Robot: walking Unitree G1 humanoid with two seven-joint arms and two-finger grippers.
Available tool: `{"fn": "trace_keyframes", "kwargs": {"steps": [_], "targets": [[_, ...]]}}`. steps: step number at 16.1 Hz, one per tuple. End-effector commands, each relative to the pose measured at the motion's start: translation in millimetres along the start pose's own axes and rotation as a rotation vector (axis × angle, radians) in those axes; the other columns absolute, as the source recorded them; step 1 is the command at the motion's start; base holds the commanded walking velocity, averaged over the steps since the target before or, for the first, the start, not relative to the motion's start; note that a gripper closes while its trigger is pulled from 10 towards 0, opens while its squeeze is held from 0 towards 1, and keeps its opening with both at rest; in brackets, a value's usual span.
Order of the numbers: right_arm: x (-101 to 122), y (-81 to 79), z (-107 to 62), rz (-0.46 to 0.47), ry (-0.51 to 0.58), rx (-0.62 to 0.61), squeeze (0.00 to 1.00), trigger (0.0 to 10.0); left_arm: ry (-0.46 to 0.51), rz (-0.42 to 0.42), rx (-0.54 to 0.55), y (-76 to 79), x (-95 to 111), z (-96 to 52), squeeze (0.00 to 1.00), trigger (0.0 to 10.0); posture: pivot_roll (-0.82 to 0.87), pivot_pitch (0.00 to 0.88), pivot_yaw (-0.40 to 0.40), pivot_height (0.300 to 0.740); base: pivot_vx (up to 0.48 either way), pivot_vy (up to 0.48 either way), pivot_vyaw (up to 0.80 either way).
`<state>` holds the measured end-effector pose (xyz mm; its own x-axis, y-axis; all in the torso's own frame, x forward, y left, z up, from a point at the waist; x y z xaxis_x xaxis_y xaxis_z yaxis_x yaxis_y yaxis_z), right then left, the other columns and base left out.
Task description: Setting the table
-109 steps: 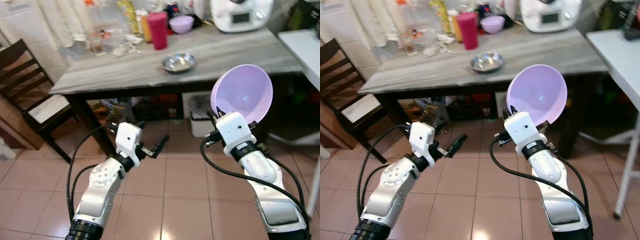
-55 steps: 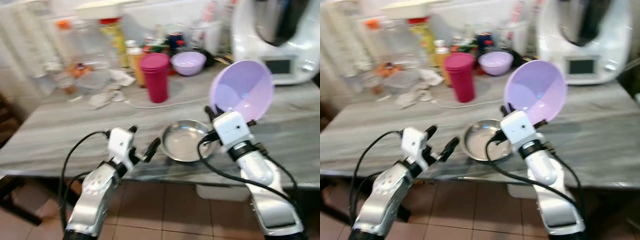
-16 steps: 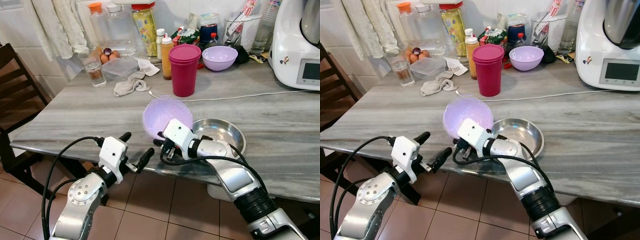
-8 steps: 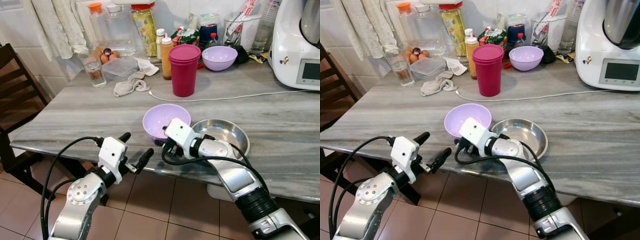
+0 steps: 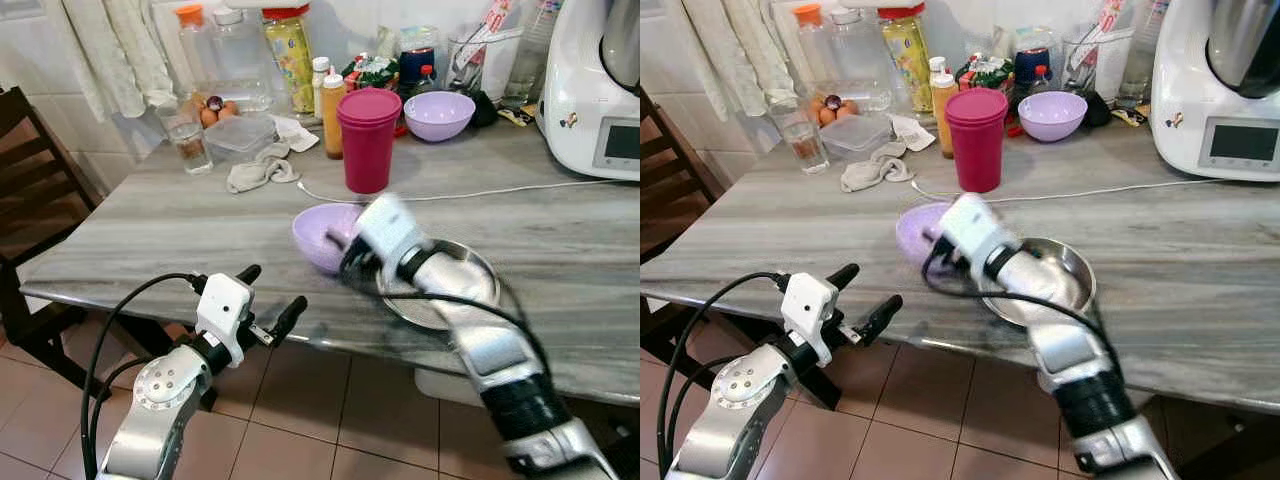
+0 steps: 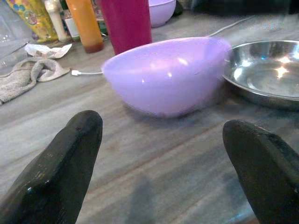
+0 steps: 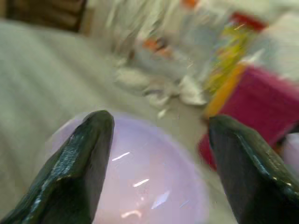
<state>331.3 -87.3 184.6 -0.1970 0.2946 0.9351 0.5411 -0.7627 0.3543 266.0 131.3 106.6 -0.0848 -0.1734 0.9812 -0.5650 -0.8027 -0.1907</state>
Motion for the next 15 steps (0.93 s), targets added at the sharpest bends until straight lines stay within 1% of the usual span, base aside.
{"fn": "trace_keyframes", "kwargs": {"steps": [1,2,4,5,7,8,9,10,12,13,14,15], "targets": [[2,1.5,-4.4,0.012,0.013,-0.029,0.9,10.0,-0.013,0.008,0.012,-6.4,0,-1.5,0.0,10.0,-0.23,0.038,0.142,0.74,0.0,0.0,0.0],[3,2.8,-6.8,0.015,0.02,-0.04,0.9,10.0,-0.012,0.008,0.012,-6.5,0,-1.5,0.0,10.0,-0.23,0.038,0.142,0.74,0.0,0.0,0.0],[3,11.8,-19.9,0.039,0.043,-0.13,0.9,10.0,-0.013,0.008,0.006,-5.8,0,-0.6,0.0,10.0,-0.24,0.038,0.149,0.74,0.0,0.0,0.0],[1,18.4,-28.8,0.035,0.032,-0.184,0.9,10.0,-0.011,0.009,0.002,-5.5,0,1.0,0.0,10.0,-0.24,0.037,0.15,0.74,0.0,0.0,0.0],[-3,21.4,-37.5,0.024,-0.007,-0.226,0.9,10.0,-0.01,0.011,0.001,-6.9,1,1.9,0.0,10.0,-0.24,0.037,0.152,0.74,0.0,0.0,0.0],[-11,20.7,-44.7,0.054,-0.059,-0.265,0.9,10.0,-0.01,0.013,0.002,-8.1,1,2.0,0.0,10.0,-0.25,0.036,0.152,0.74,0.0,0.0,0.0],[-17,18.7,-49.0,0.077,-0.088,-0.289,0.89,10.0,-0.011,0.014,0.002,-8.1,1,1.9,0.0,10.0,-0.25,0.036,0.152,0.74,0.0,0.0,0.0],[-27,16.1,-54.3,0.12,-0.135,-0.323,0.88,10.0,-0.011,0.015,0.002,-8.0,1,1.9,0.0,10.0,-0.25,0.036,0.152,0.74,0.0,0.0,0.0],[-42,13.5,-61.3,0.183,-0.21,-0.371,0.88,10.0,-0.009,0.014,-0.002,-7.8,1,1.7,0.0,10.0,-0.25,0.038,0.156,0.74,0.0,0.0,0.0],[-47,14.8,-63.7,0.224,-0.248,-0.4,0.87,10.0,-0.003,0.006,-0.016,-7.4,2,1.4,0.0,10.0,-0.25,0.038,0.156,0.74,0.0,0.0,0.0],[-54,18.2,-65.7,0.292,-0.303,-0.437,0.87,10.0,0.014,-0.008,-0.062,-6.2,5,-0.7,0.0,10.0,-0.25,0.041,0.153,0.74,0.0,0.0,0.0],[-55,19.7,-65.7,0.305,-0.314,-0.438,0.86,10.0,0.019,-0.014,-0.085,-5.3,6,-1.8,0.0,10.0,-0.25,0.04,0.151,0.74,0.0,0.0,0.0]]}}
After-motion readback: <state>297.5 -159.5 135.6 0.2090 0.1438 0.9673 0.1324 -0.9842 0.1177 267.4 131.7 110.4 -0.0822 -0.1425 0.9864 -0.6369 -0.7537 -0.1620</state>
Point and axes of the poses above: a point about 5 cm out from each wrist's last joint towards the gripper, its own z axis pointing out of the wrist towards the gripper, its own x axis along the axis of the wrist's last joint, y = z × x, the point moved 1 cm from there along z, pointing out of the wrist towards the gripper, and after that the axes turned 6 degrees about z, right-handed, at the moved point
